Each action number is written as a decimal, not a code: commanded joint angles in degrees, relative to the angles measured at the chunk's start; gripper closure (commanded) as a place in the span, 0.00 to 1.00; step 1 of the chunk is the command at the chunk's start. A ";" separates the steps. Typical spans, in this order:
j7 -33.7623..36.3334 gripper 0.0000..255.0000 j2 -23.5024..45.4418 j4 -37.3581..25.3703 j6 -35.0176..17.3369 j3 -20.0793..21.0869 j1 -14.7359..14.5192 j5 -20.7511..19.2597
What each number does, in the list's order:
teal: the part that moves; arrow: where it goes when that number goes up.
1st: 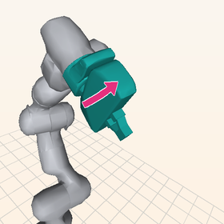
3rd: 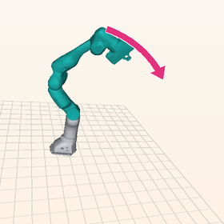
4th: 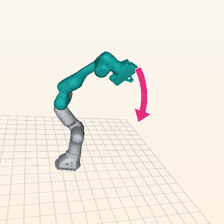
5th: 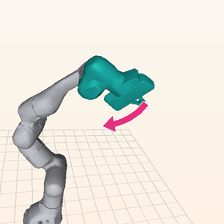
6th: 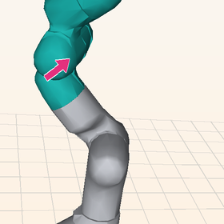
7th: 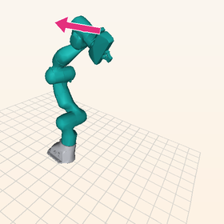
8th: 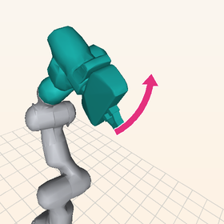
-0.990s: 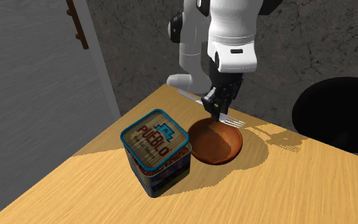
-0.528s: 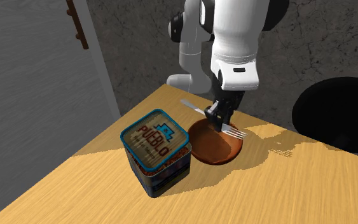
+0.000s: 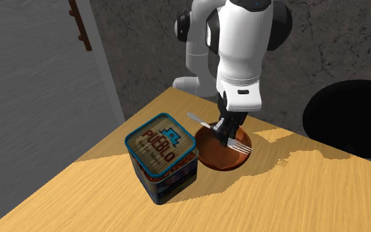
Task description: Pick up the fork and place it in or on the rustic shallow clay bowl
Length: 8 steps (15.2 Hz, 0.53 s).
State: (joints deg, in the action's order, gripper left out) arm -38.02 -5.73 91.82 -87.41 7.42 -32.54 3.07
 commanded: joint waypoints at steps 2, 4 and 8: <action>-0.16 1.00 -0.40 1.04 -0.66 -0.07 0.05 0.04; -0.16 1.00 -0.40 1.03 -0.66 -0.07 0.05 0.04; -0.16 0.00 -0.39 1.02 -0.65 -0.07 0.05 0.04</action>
State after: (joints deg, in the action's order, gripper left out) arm -38.18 -6.12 92.84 -88.06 7.35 -32.48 3.11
